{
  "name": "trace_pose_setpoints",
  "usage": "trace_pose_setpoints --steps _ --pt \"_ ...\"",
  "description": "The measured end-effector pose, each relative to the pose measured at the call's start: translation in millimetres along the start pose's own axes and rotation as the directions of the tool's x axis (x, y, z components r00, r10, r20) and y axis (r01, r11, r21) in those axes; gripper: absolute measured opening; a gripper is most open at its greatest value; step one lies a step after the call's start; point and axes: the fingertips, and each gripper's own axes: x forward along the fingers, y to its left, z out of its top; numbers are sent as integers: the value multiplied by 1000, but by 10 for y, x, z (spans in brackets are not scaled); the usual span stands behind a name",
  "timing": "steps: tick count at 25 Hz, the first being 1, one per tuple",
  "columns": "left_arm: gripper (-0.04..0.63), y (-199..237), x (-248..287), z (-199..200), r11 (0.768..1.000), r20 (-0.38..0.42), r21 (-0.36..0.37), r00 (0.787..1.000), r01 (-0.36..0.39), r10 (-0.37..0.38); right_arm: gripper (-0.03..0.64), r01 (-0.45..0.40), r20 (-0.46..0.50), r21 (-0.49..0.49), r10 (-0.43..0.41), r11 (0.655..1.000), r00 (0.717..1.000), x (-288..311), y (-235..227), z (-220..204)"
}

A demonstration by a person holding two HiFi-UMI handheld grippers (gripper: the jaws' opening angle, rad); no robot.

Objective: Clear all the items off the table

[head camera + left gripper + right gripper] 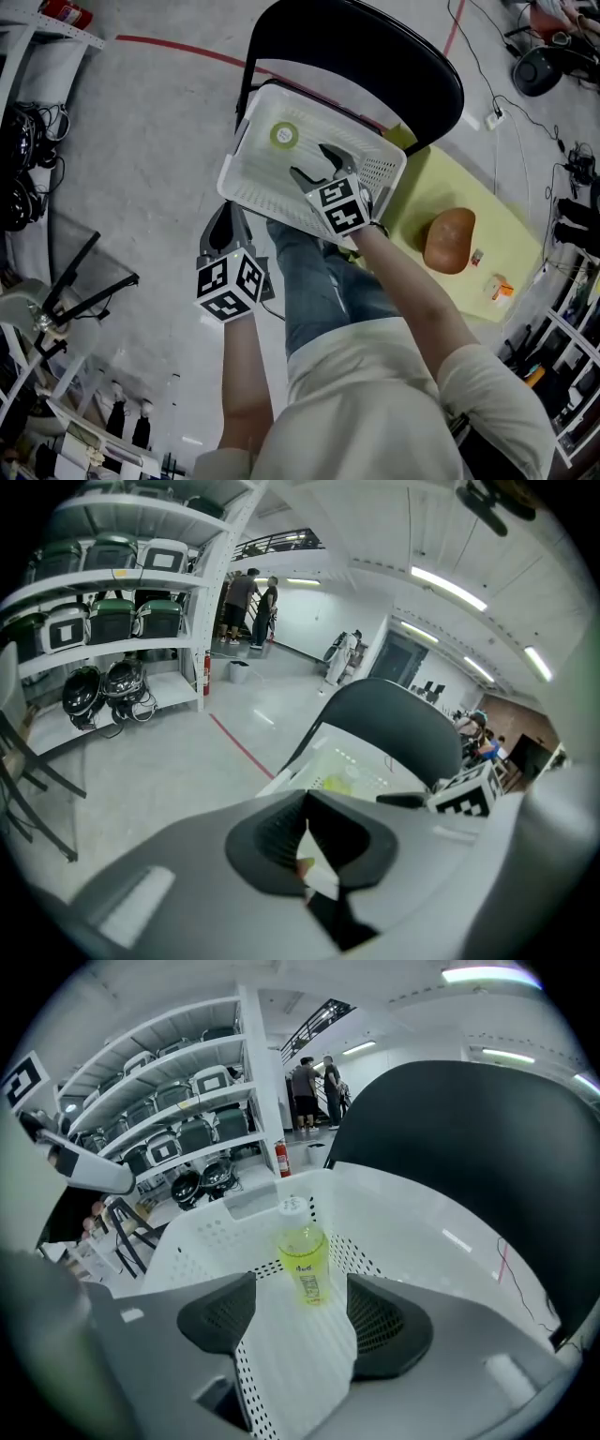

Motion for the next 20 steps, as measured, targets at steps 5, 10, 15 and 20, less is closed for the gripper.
trace_pose_setpoints --steps 5,10,15,20 --pt "9 -320 -113 -66 999 -19 38 999 32 -32 247 19 26 -3 -19 1000 999 -383 -42 34" --pt "9 -563 -230 -145 996 -33 66 998 51 -49 167 29 57 8 -29 1000 998 -751 -67 70" --pt "9 -741 -366 -160 994 -35 92 997 65 -62 85 35 67 -29 -33 999 997 -1062 -36 104" --pt "9 -913 -474 -176 990 -30 117 996 83 -80 44 54 78 -35 -51 998 996 -1338 -57 103"
